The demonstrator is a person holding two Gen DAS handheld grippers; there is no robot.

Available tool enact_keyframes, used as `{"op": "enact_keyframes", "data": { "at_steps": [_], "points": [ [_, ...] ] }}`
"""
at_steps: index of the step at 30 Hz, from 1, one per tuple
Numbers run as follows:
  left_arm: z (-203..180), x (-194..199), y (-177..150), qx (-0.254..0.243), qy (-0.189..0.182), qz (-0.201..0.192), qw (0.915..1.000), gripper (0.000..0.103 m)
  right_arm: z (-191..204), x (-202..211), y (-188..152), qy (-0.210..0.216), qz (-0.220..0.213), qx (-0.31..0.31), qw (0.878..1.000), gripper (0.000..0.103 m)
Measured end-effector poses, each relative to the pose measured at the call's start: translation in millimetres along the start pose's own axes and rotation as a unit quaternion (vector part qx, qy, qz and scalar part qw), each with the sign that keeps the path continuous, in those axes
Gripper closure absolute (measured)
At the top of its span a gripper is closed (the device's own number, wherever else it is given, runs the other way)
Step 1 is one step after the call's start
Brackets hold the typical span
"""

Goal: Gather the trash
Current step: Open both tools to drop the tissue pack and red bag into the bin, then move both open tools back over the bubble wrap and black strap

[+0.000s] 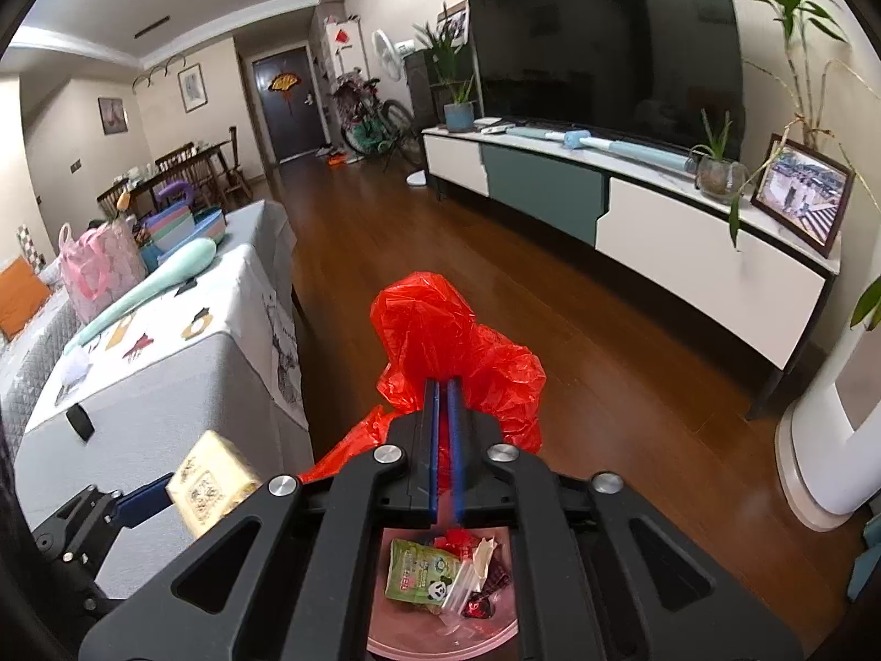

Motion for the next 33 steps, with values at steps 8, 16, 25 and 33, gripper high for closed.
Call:
{"op": "enact_keyframes", "data": {
  "at_steps": [8, 16, 25, 33],
  "points": [
    [17.0, 14.4, -0.4, 0.011, 0.002, -0.014, 0.9998, 0.016, -0.6, -5.5, -2.2, -0.01, 0.01, -0.002, 1.0, 0.057],
    [50.3, 59.6, 6.0, 0.019, 0.007, -0.055, 0.9983, 0.017, 15.8, 9.0, 8.9, 0.0, -0.021, 0.004, 1.0, 0.058],
    [126.7, 115.0, 22.6, 0.042, 0.049, -0.1, 0.9929, 0.031, 78.5, 41.8, 27.3, 0.016, -0.095, 0.028, 0.995, 0.064],
    [241.0, 147.4, 49.3, 0.07, 0.109, -0.132, 0.9827, 0.037, 160.1, 46.5, 41.2, 0.082, -0.1, 0.058, 0.99, 0.075]
  ]
}}
Point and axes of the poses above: each gripper's, at about its wrist camera, not at the fingertips, and x roughly against the way its jaws point, z to its left, y to its top, the point moved 2 cm from there along -x, roughly the way its jaws point, and after that the axes turned 14 degrees about x, right-handed, at the moved point
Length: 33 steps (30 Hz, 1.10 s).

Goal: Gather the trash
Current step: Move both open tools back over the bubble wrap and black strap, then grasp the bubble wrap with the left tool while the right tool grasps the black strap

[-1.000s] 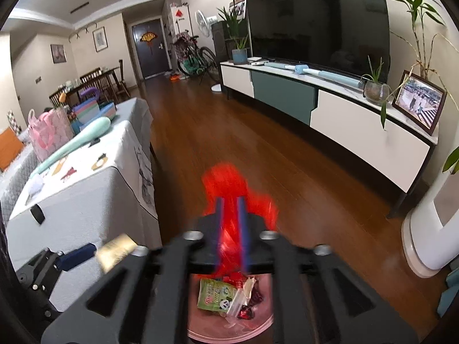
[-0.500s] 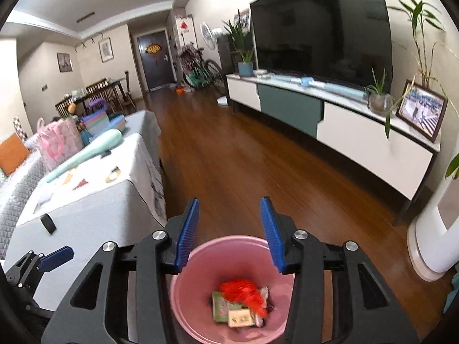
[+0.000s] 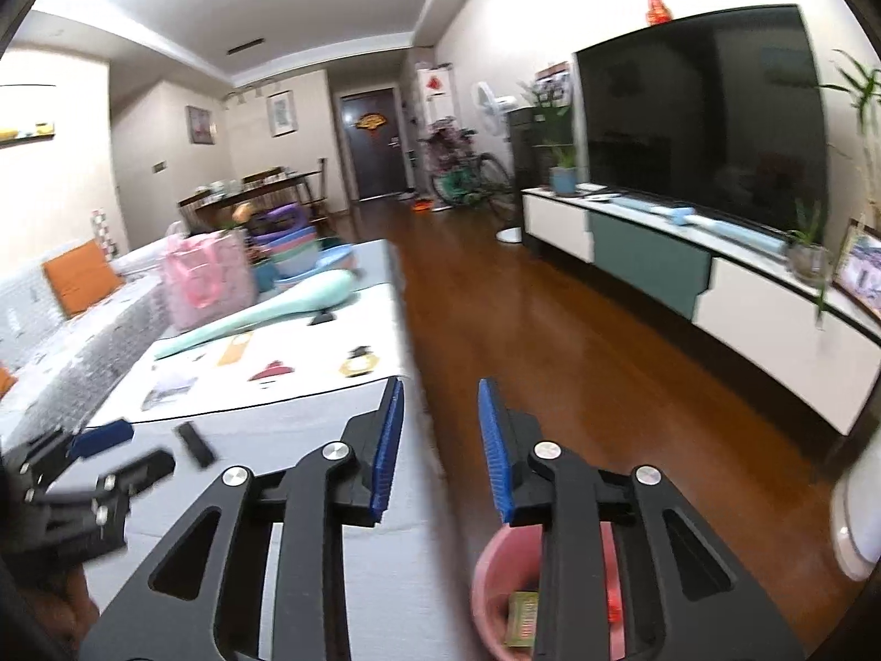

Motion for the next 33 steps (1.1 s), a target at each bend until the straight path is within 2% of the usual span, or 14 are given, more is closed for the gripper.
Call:
{"op": "enact_keyframes", "data": {
  "at_steps": [5, 6, 7, 11, 13, 20, 23, 26, 28, 29, 33],
  "points": [
    [71.6, -25.1, 21.4, 0.043, 0.05, -0.006, 0.9978, 0.044, 49.3, -18.1, 9.1, 0.047, 0.008, 0.022, 0.999, 0.082],
    [86.2, -33.0, 24.3, 0.049, 0.061, -0.005, 0.9969, 0.047, 61.3, -23.9, 10.0, 0.06, 0.014, 0.026, 0.998, 0.084],
    [97.3, -39.9, 26.8, 0.05, 0.071, -0.004, 0.9963, 0.054, 74.6, -30.0, 11.1, 0.075, 0.019, 0.031, 0.997, 0.087],
    [140.8, -65.1, 35.8, 0.067, 0.101, 0.003, 0.9926, 0.056, 113.1, -49.2, 15.5, 0.118, 0.035, 0.038, 0.992, 0.09],
    [160.3, -73.6, 40.1, 0.082, 0.104, 0.007, 0.9911, 0.056, 138.0, -64.0, 18.7, 0.146, 0.049, 0.042, 0.987, 0.09],
    [206.8, -105.6, 47.7, 0.104, 0.108, 0.024, 0.9884, 0.056, 198.7, -119.6, 17.4, 0.184, 0.086, 0.074, 0.976, 0.089],
    [215.5, -121.3, 54.1, 0.105, 0.101, 0.035, 0.9887, 0.056, 216.1, -139.7, 10.6, 0.199, 0.112, 0.092, 0.969, 0.079],
    [216.5, -136.9, 66.0, 0.101, 0.09, 0.042, 0.9899, 0.053, 227.1, -157.9, 3.9, 0.207, 0.13, 0.1, 0.965, 0.072],
    [217.4, -146.4, 71.7, 0.104, 0.091, 0.047, 0.9894, 0.041, 230.4, -165.6, 1.1, 0.21, 0.138, 0.103, 0.962, 0.072],
    [219.4, -151.0, 74.6, 0.108, 0.092, 0.048, 0.9887, 0.041, 233.6, -169.6, -0.6, 0.211, 0.144, 0.109, 0.961, 0.072],
    [235.8, -171.6, 81.2, 0.155, 0.09, 0.063, 0.9818, 0.035, 236.8, -182.1, -5.2, 0.204, 0.159, 0.122, 0.958, 0.068]
  ]
}}
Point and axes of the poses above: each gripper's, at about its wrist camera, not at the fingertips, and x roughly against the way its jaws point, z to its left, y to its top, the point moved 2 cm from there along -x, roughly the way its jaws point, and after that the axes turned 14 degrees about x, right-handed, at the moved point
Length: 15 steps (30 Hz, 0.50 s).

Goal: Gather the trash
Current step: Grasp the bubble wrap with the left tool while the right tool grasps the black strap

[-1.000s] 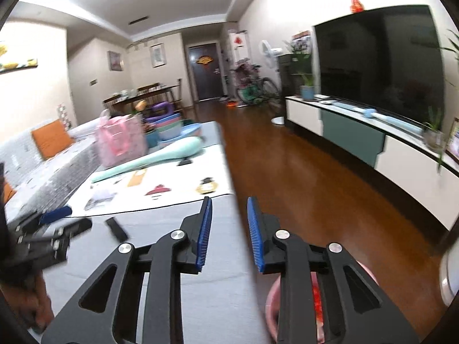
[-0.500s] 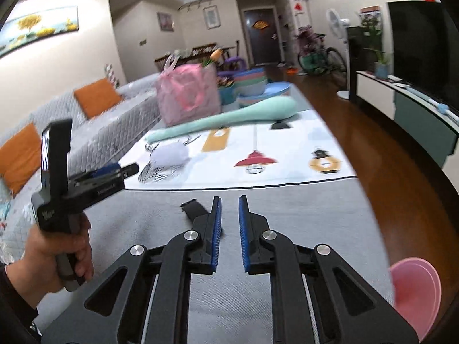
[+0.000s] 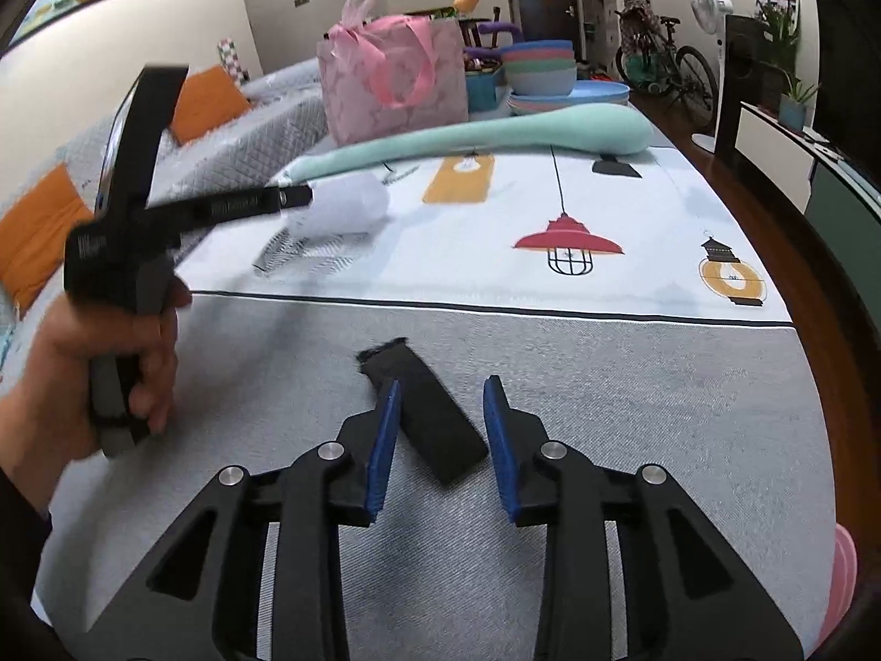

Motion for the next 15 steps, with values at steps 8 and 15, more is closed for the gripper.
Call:
{"op": "enact_keyframes", "data": {
  "at_steps": [8, 15],
  "points": [
    [0.5, -21.8, -5.0, 0.018, -0.028, 0.05, 0.9982, 0.084, -2.5, -13.3, -3.5, 0.006, 0.019, 0.005, 1.0, 0.071],
    [-1.7, -2.9, -11.8, -0.007, -0.017, 0.033, 0.9993, 0.092, 5.7, -6.0, -1.2, -0.001, 0.008, 0.022, 1.0, 0.103]
  ]
}}
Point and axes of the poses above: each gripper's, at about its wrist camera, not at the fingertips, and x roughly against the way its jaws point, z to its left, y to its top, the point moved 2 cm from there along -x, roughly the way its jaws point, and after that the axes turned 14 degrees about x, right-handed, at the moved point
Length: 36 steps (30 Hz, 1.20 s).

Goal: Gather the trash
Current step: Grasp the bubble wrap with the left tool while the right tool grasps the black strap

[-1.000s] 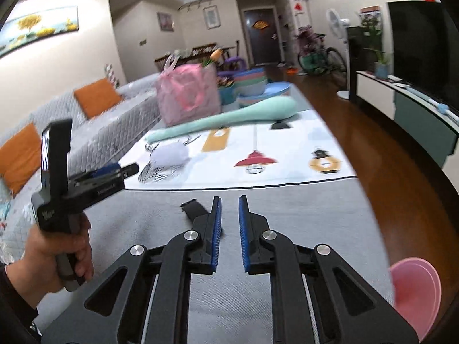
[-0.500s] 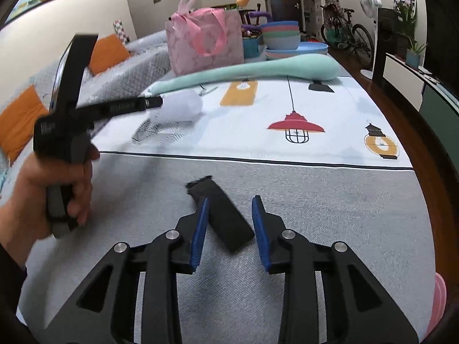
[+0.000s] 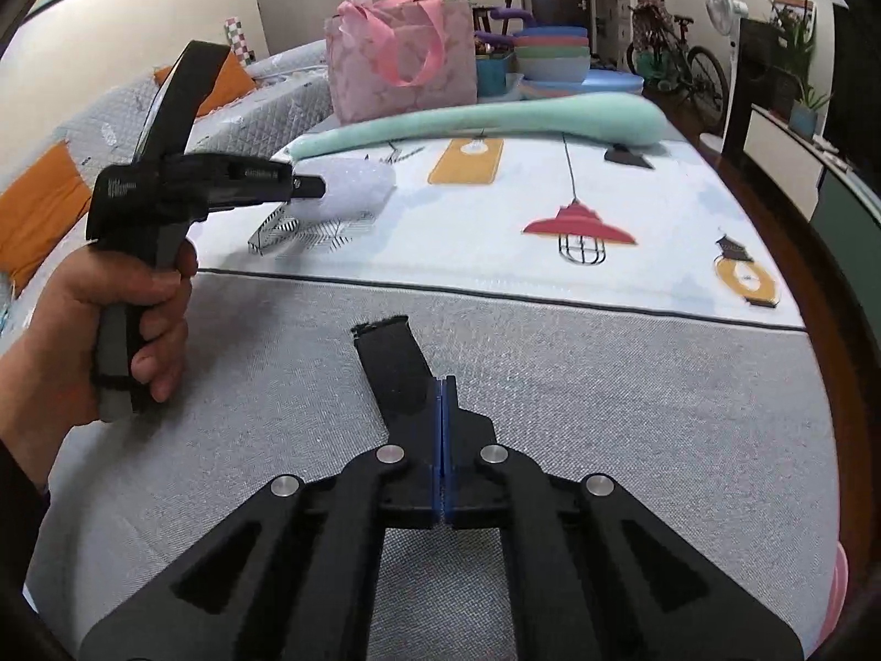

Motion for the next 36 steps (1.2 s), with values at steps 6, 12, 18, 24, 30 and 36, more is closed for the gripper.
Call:
{"op": "enact_keyframes", "data": {
  "at_steps": [6, 12, 18, 24, 30, 36],
  "points": [
    [-6.5, 34.3, -11.4, -0.027, 0.021, -0.033, 0.9989, 0.092, 2.3, 27.6, 5.5, -0.009, -0.029, 0.007, 1.0, 0.103],
    [-11.5, 82.6, -31.1, -0.041, 0.016, -0.043, 0.9981, 0.092, -1.1, 47.0, 0.1, -0.024, -0.038, 0.018, 0.999, 0.103],
    [-10.7, 149.3, -50.6, -0.036, 0.004, -0.053, 0.9979, 0.092, -4.5, 35.8, -6.5, -0.006, -0.028, 0.015, 0.999, 0.049],
    [-9.9, 204.4, -76.3, -0.028, 0.003, -0.066, 0.9974, 0.092, -1.0, 1.6, -1.6, 0.003, 0.011, 0.011, 1.0, 0.049],
    [0.4, 217.0, -103.7, 0.004, 0.002, -0.065, 0.9979, 0.092, 4.1, -7.9, -2.4, -0.005, 0.027, 0.023, 0.999, 0.08],
    [-8.5, 222.4, -115.2, -0.005, 0.004, -0.08, 0.9968, 0.092, 2.3, 23.5, -3.9, -0.015, 0.004, 0.025, 1.0, 0.08]
  ]
}}
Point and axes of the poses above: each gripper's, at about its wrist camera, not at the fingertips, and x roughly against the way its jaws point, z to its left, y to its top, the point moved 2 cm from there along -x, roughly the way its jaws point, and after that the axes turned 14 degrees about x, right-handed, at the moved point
